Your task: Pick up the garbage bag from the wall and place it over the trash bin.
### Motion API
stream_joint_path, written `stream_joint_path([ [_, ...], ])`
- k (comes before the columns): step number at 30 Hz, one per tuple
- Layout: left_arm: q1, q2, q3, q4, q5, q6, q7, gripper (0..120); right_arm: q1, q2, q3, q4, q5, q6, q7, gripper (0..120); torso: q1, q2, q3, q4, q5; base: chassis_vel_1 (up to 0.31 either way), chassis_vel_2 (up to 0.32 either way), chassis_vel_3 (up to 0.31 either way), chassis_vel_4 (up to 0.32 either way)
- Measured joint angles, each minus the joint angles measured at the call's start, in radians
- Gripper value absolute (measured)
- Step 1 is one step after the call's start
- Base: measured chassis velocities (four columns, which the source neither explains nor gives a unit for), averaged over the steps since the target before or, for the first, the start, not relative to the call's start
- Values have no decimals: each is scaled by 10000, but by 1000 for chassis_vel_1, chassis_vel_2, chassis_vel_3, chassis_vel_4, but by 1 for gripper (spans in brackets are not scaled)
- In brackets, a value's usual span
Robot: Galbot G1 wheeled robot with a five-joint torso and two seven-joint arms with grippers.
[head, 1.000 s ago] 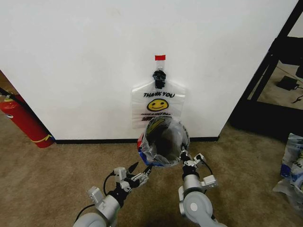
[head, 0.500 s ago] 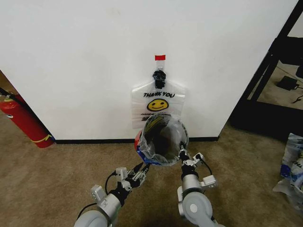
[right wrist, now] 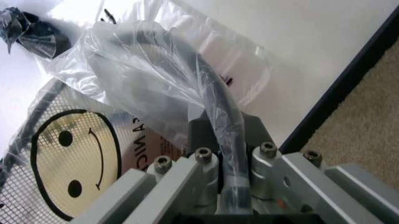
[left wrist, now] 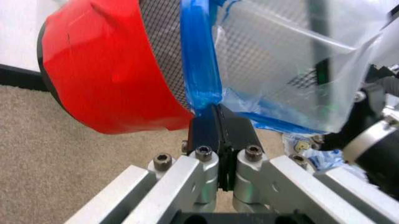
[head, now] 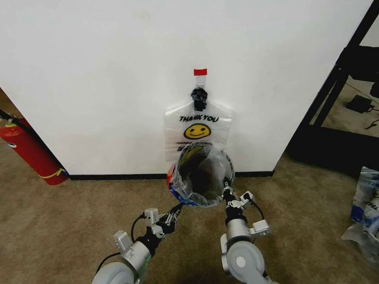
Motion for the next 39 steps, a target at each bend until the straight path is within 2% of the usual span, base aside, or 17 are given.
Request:
stream_joint_path([
  [12,-203,-137,14,433,509,-387,-426,0,-278,223,-150,290,0,-212,511,1,0,0,0,0,0,0,0,0,0],
  [24,-30,-147,27,489,1063,-370,-453,1,-234,491,-294,228,6,-95,324,1,0,0,0,0,-1,0,0,0,0],
  [25,22,-59,-32,502,1258,-326,-389,12,-179,558,-279,142,7,-40,245,1,0,0,0,0,1,0,0,0,0],
  [26,29,-45,-47,515,1290,-321,-383,14,-172,569,-277,126,7,-33,234,1,0,0,0,0,1,0,0,0,0],
  [28,60,11,-122,606,1470,-358,-331,25,-137,645,-261,51,6,11,179,1,0,0,0,0,0,0,0,0,0],
  [30,66,35,-150,655,1562,-400,-302,28,-128,672,-260,41,6,16,177,1,0,0,0,0,0,0,0,0,0],
  [34,83,242,-385,1095,2363,-711,-228,47,-108,700,-258,10,1,4,213,1,0,0,0,0,-1,0,0,0,0],
  [36,134,393,-519,1295,2985,-646,-726,54,-91,673,-229,-9,-54,-88,460,1,0,0,0,0,0,0,0,0,0],
  [37,134,393,-519,1295,2985,-646,-726,54,-91,673,-229,-9,-54,-88,460,1,0,0,0,0,0,0,0,0,0],
  [39,160,477,-575,1419,3399,-482,-1458,60,-76,654,-206,-29,-136,-209,722,1,0,0,0,1,-1,0,0,0,0],
])
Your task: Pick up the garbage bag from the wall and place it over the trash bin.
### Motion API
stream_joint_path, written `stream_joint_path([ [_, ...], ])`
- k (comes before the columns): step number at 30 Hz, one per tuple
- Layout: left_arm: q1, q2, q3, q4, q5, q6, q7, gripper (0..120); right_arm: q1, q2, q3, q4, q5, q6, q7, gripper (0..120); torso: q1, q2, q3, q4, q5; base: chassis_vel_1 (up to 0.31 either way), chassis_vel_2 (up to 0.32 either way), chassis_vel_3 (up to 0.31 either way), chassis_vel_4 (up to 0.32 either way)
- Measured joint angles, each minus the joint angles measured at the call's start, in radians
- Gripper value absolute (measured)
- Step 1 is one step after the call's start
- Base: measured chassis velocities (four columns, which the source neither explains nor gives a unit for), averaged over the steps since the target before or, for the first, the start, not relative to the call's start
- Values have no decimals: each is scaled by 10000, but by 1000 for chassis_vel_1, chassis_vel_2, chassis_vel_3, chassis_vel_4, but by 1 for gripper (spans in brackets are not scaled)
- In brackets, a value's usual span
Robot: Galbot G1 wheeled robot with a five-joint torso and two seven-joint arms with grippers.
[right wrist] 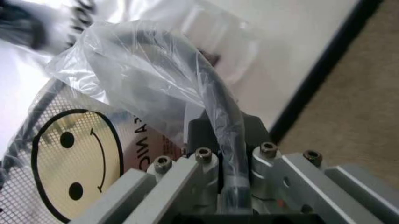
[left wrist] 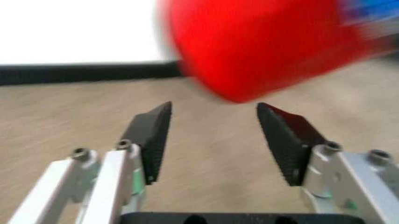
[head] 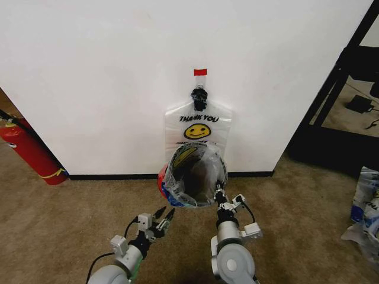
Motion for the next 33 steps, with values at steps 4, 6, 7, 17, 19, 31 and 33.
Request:
stream_joint_path([
  [4,-46,55,-169,206,278,365,-1937,78,123,67,-2,8,-435,-680,1557,1,0,0,0,0,0,0,0,0,0],
  [6,-47,56,-208,233,279,382,-2195,83,154,87,-21,18,-557,-912,2024,1,0,0,0,-1,0,0,0,0,0],
  [7,-30,53,-232,234,279,389,-2322,86,198,101,-35,19,-701,-1199,2542,1,0,0,0,0,1,0,0,0,0],
  [17,124,-317,-76,60,493,588,-2617,100,648,-556,113,241,-1116,-3481,4718,1,0,0,0,-1,1,0,0,0,0],
  [19,147,-342,-63,61,498,599,-2620,100,646,-622,110,218,-1169,-3791,4827,1,0,0,0,0,2,0,0,0,0],
  [31,294,-348,-77,-172,498,608,-2597,100,301,-627,69,350,-1649,-4417,4883,26,0,0,-1,-1,1,0,0,0,0],
  [33,316,-324,-79,-226,492,604,-2591,100,111,-731,69,496,-1826,-4781,5050,36,0,0,0,0,2,0,0,0,0],
])
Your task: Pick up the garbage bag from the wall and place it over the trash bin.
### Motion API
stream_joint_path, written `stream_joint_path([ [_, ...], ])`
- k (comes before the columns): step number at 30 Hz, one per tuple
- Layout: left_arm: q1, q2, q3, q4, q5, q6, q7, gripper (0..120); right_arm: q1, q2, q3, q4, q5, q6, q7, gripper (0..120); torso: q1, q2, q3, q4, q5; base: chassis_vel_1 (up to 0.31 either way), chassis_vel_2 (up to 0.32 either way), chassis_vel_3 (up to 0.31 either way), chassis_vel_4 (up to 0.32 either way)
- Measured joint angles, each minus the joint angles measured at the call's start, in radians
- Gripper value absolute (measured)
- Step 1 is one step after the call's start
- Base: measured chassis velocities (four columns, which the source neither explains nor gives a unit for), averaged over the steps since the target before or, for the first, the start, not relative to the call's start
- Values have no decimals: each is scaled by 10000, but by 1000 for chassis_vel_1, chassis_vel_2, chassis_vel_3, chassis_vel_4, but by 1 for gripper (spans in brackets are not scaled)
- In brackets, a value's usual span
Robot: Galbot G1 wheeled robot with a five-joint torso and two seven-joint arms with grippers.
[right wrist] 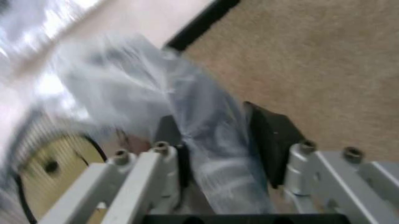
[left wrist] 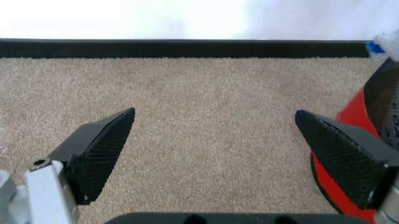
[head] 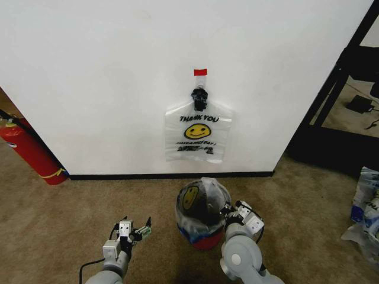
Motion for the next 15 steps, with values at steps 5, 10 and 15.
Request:
stream_joint_path([
  [5,12,72,-13,-135,-19,-6,6,100,-540,-430,10,800,-59,-769,473,52,0,0,0,0,2,0,0,0,0],
  [10,16,172,-21,-206,-41,-12,19,100,-1265,-1185,230,2024,40,-1400,889,69,-1,0,-1,-1,0,0,0,0,0],
  [15,-56,203,48,-195,-55,-29,38,100,-1739,-1804,631,2476,71,-1569,948,88,0,1,0,-2,-2,0,0,0,0],
])
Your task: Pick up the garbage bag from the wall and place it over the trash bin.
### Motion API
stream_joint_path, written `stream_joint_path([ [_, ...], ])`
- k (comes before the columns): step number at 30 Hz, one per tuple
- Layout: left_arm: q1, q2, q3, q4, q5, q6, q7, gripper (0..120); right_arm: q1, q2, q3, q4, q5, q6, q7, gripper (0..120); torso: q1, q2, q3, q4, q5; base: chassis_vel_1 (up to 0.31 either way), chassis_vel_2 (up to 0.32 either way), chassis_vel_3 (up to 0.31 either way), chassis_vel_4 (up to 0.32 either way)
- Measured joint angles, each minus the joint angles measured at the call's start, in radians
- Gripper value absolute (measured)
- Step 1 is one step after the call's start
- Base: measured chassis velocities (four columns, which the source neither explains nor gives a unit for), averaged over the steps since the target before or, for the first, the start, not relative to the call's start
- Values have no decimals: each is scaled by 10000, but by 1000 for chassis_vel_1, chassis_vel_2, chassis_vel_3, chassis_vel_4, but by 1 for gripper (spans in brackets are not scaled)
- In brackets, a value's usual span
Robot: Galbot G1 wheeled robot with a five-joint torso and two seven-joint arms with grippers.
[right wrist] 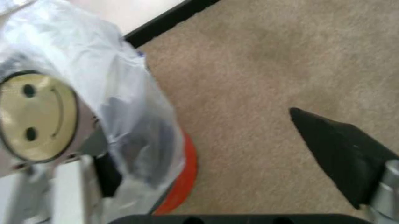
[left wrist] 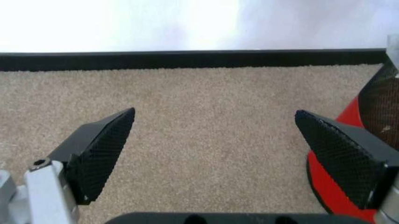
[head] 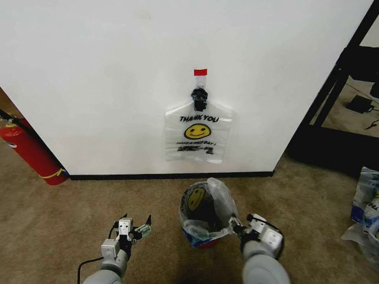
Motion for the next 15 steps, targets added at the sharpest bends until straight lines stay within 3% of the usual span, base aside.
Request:
stream_joint_path([
  [2,-29,-30,72,16,0,0,10,100,137,81,46,-391,-30,17,-35,97,0,0,0,0,2,0,0,0,0],
  [5,-31,-34,129,28,10,8,24,100,404,300,3,-977,-151,69,-113,99,0,-1,0,4,2,0,0,0,0],
  [15,30,-14,60,131,-15,-44,36,100,924,498,-194,-2307,-642,194,-525,100,0,0,1,3,-1,0,0,0,0],
])
